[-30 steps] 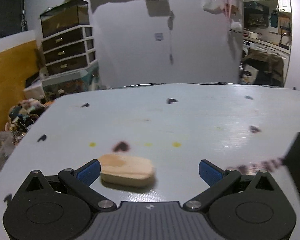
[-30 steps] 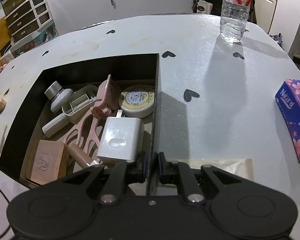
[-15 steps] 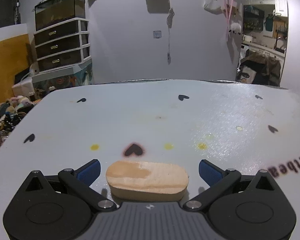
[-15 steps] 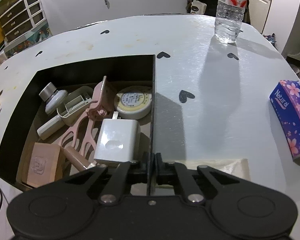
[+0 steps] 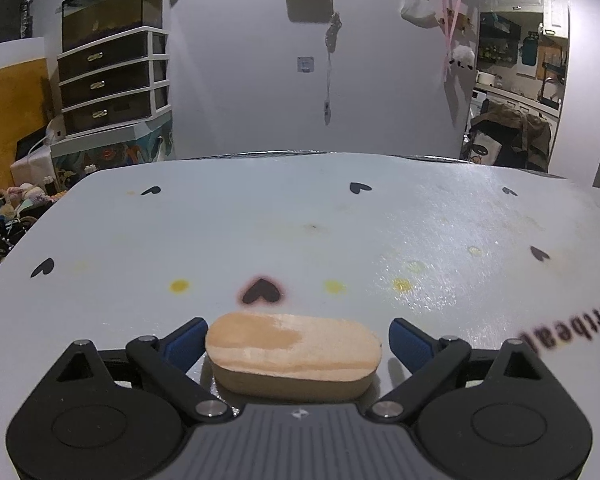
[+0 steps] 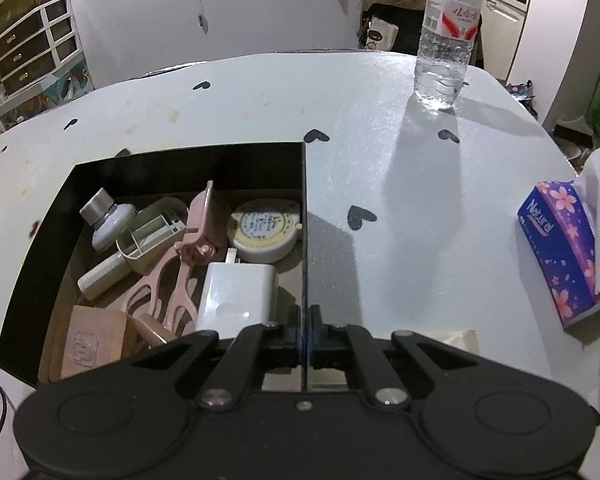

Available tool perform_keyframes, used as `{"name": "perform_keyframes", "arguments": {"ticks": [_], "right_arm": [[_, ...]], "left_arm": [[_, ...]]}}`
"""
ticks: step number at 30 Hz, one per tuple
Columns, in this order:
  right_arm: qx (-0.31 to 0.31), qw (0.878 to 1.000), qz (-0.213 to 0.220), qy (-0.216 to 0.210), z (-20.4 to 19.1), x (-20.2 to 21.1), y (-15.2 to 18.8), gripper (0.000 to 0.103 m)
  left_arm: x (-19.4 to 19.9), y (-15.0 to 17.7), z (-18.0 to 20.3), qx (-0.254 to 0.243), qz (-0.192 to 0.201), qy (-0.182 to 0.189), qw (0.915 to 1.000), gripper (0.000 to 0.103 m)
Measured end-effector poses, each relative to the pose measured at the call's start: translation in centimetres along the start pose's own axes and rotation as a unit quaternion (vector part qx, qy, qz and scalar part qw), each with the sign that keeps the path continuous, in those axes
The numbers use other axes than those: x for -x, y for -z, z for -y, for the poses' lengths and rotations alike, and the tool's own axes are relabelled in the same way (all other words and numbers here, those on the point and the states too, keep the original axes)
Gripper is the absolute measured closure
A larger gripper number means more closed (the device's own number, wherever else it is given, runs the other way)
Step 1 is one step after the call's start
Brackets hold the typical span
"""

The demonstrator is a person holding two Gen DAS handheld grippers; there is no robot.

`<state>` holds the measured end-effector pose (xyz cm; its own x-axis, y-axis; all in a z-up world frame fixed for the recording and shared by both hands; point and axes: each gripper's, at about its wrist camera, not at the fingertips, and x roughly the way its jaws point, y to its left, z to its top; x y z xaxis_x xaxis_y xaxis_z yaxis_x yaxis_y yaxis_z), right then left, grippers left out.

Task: Organize rigid objects
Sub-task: 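Move the left gripper to the wooden oval block and grasp it, then carry the wooden block over the black box and lower it inside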

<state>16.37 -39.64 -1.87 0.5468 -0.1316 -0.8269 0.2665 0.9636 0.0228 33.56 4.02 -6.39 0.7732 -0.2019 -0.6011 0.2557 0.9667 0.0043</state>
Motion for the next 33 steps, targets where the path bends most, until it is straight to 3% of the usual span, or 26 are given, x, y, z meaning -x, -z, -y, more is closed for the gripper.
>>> {"name": "perform_keyframes", "arguments": {"ticks": [4,6,16,27,33], "right_arm": [[-0.002,1.000,0.014,0.006,-0.1,0.3,0.3,0.100],[-0.007,1.000,0.025,0.005,-0.1,0.4,0.6,0.100],[-0.053,0.998,0.032,-0.010,0.7,0.4,0.8,0.097],[-0.047,0.998,0.047,-0.001,0.4,0.6,1.2,0.099],[-0.059,0.997,0.053,-0.007,0.7,0.6,1.3,0.099]], "left_arm": [[-0.1,0.1,0.2,-0.011,-0.001,-0.003,0.9999,0.009],[-0.2,0.0,0.2,-0.015,-0.001,-0.007,0.9999,0.015],[0.9,-0.1,1.4,-0.036,-0.002,-0.009,0.9993,0.015],[5.9,-1.0,6.6,-0.005,0.027,0.076,0.9967,0.015],[8.8,-2.2,10.7,-0.023,0.051,0.141,0.9884,0.015]]}}
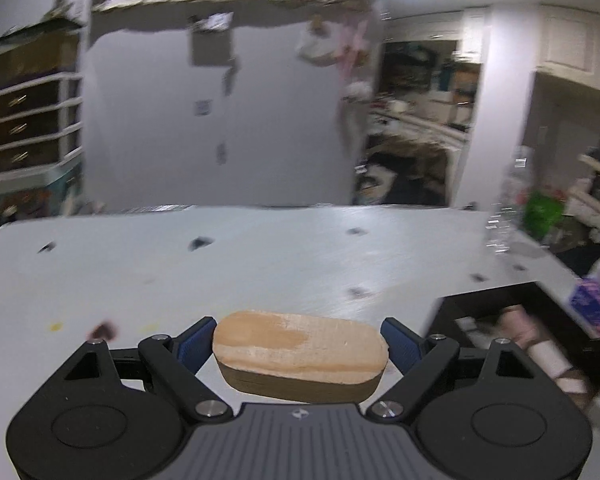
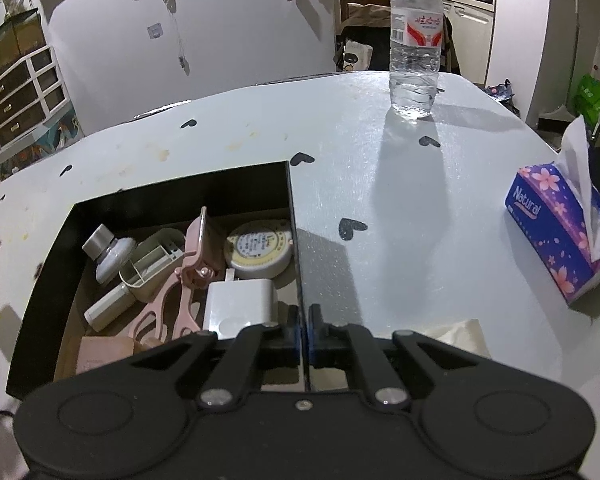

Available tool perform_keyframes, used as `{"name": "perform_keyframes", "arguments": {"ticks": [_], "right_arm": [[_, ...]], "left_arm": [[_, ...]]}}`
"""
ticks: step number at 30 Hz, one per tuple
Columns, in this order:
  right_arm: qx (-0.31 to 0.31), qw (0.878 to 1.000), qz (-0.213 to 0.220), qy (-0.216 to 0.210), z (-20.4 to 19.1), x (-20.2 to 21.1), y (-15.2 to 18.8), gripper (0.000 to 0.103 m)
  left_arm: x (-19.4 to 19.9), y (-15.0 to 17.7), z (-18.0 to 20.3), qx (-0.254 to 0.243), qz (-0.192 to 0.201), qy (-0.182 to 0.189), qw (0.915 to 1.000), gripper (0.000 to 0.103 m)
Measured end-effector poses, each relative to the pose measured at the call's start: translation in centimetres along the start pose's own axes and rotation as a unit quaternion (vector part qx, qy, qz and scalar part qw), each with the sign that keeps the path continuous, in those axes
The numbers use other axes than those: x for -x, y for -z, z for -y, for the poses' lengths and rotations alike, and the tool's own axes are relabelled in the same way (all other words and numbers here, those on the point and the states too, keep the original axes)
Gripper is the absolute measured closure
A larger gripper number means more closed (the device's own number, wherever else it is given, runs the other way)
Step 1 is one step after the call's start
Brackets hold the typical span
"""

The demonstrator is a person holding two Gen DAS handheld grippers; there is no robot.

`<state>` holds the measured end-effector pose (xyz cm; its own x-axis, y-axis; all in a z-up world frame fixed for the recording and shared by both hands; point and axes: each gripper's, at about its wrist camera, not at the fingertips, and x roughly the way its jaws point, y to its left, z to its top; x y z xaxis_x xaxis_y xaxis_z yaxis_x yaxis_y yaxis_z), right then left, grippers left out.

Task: Organize rigid objects
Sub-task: 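Carry the wooden block over the black box and lower it inside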

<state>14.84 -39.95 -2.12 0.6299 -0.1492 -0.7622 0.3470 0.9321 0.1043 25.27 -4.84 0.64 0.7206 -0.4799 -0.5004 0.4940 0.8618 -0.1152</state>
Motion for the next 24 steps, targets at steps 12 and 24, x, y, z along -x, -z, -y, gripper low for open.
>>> {"name": "perform_keyframes", "arguments": {"ticks": [12,24], "right_arm": [[-0.016,1.000,0.009,-0.007,0.3,0.1,0.3,0.098],[-0.019,1.000,0.014,-0.019,0.8,0.2,0.4,0.097]], "left_arm": [[-2.9,-0.9,11.3,-0.096,-0.045,0.187,0.9767,0.015],[-7.3,0.5,16.3,-0.148,-0.104,0.205,0.9619,0.015]]}}
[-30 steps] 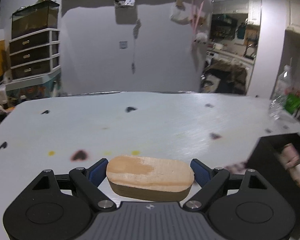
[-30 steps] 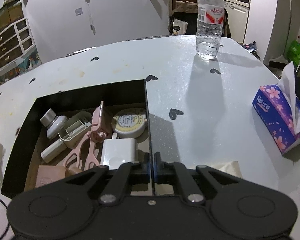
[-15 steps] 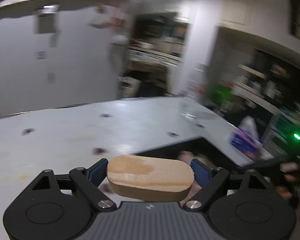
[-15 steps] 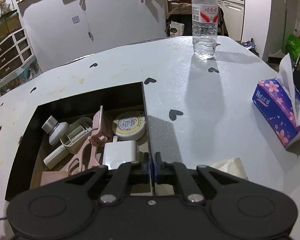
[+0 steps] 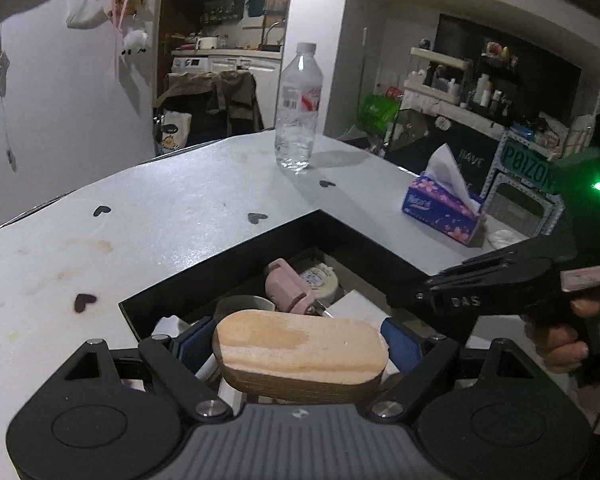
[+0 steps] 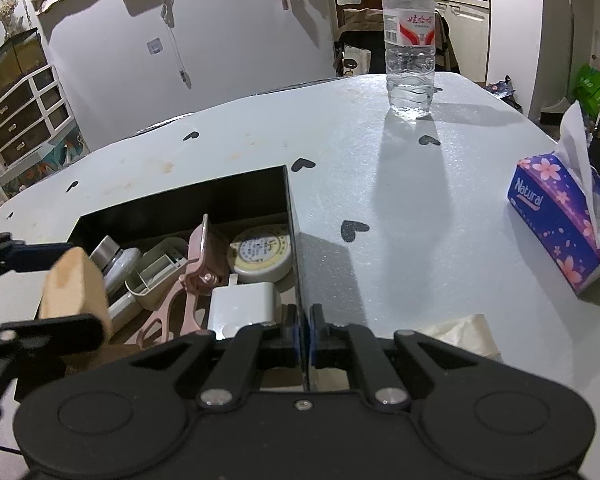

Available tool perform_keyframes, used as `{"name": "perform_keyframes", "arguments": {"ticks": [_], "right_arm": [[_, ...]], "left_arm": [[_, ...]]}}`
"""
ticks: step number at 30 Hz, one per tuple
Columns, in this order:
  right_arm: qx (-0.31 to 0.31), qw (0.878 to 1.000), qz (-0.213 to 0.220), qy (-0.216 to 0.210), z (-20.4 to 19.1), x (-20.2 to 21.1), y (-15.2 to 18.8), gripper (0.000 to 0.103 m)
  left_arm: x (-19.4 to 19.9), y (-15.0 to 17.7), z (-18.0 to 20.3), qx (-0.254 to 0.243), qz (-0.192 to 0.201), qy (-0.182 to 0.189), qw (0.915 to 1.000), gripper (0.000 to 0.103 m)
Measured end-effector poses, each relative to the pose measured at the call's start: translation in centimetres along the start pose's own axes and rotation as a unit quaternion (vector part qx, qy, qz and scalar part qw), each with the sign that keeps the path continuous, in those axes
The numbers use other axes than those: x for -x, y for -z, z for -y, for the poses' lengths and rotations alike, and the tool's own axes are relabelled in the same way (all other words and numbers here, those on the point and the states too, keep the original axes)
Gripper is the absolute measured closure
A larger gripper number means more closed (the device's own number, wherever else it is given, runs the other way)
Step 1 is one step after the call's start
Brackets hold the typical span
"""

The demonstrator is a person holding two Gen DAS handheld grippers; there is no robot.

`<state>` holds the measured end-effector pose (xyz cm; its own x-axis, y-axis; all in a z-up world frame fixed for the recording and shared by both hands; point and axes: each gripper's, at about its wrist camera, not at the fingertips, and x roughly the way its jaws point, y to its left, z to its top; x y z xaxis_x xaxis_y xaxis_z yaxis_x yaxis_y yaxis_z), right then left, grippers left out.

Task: Organize rigid objects
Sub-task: 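Carry the wooden block over the black box and lower it inside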

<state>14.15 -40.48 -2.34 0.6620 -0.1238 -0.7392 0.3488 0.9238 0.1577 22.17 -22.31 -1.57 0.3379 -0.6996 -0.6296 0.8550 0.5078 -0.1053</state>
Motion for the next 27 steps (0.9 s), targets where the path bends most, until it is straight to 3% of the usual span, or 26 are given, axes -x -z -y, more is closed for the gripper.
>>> {"name": "perform_keyframes", "arguments": {"ticks": [12,15,18,27], "right_arm": [[-0.003,1.000,0.003,-0.006,0.2,0.0,0.1,0.097],[-0.005,1.000,0.004,-0.007,0.2,0.0,0.1,0.097],[-0.006,1.000,0.004,-0.010,0.3,0.0,0.1,0.096],[-0.007,1.000,0.005,-0.016,0.5,0.0,0.2,0.096]], "left_arm": [[-1.8,-1.2,0.5,0.082,0.003,-0.063,0.9946,0.015],[-1.9,-1.2,0.3,0.139,0.007,-0.087,0.9865,0.015],[-1.7,-1.0,0.4,0.192,0.010,-0.086,0.9775,0.015],[-1.6,-0.6,0.8,0.262,0.011,-0.147,0.9539,0.013]]}}
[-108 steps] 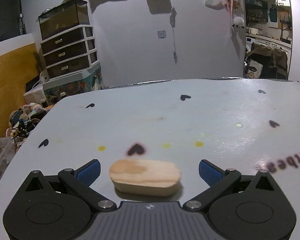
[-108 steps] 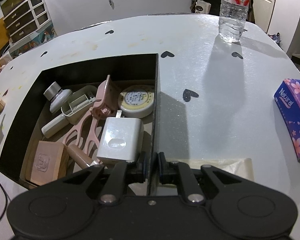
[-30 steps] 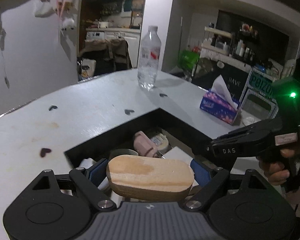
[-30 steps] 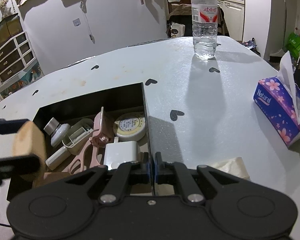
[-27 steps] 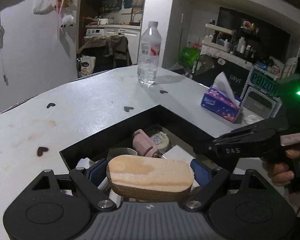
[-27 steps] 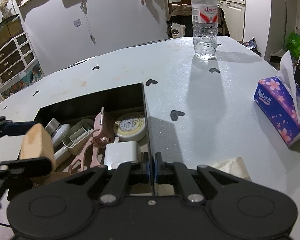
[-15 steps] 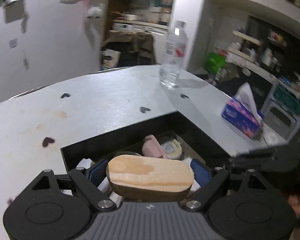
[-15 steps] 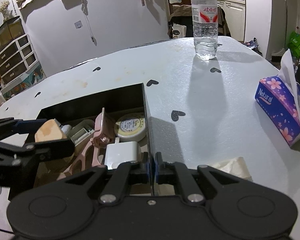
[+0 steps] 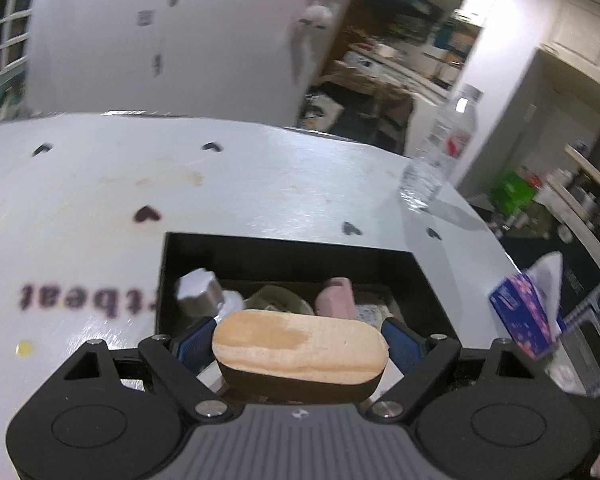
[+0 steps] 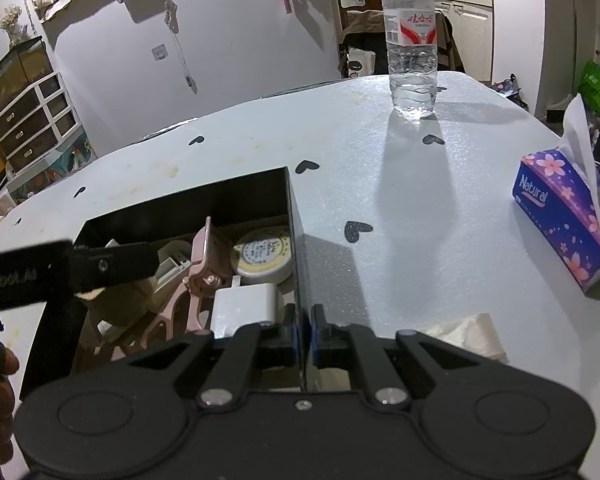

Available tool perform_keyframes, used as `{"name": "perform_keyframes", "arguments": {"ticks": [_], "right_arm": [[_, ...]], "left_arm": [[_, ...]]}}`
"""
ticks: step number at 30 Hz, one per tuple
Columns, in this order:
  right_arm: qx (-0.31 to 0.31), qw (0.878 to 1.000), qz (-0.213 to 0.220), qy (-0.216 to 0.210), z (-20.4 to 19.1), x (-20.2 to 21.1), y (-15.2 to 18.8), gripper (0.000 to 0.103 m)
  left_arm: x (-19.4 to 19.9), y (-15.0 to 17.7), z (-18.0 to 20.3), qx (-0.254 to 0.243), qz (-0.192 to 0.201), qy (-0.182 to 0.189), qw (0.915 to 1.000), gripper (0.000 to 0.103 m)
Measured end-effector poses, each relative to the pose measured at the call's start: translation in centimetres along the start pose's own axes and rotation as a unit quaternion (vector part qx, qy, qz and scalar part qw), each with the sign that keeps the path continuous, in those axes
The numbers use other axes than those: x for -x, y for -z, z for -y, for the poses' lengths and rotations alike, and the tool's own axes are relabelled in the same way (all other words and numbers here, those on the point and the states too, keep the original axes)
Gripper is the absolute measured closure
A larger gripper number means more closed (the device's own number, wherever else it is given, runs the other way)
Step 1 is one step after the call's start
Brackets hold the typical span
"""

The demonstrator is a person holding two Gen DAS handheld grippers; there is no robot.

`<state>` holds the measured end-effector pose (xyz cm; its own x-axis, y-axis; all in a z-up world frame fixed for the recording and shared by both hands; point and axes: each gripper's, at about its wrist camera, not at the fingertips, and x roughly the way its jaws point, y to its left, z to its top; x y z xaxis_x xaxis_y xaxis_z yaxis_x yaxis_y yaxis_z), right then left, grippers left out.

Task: Organize rigid objects
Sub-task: 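Carry the wooden block over the black box and lower it inside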

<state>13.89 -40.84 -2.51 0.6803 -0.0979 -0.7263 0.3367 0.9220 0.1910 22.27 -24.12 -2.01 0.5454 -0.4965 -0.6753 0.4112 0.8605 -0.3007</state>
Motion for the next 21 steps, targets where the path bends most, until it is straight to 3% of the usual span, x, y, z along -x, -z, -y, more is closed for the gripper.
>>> {"name": "perform_keyframes", "arguments": {"ticks": [4,21], "right_arm": [[0.001,1.000,0.000,-0.002,0.1,0.0,0.0,0.096],[-0.002,1.000,0.000,-0.008,0.4,0.0,0.0,0.095]], "left_arm": [[0.1,-0.1,0.4,0.000,-0.004,0.004,1.0000,0.004],[1.6,-0.1,0.4,-0.023,-0.001,-0.004,0.9997,0.001]]}}
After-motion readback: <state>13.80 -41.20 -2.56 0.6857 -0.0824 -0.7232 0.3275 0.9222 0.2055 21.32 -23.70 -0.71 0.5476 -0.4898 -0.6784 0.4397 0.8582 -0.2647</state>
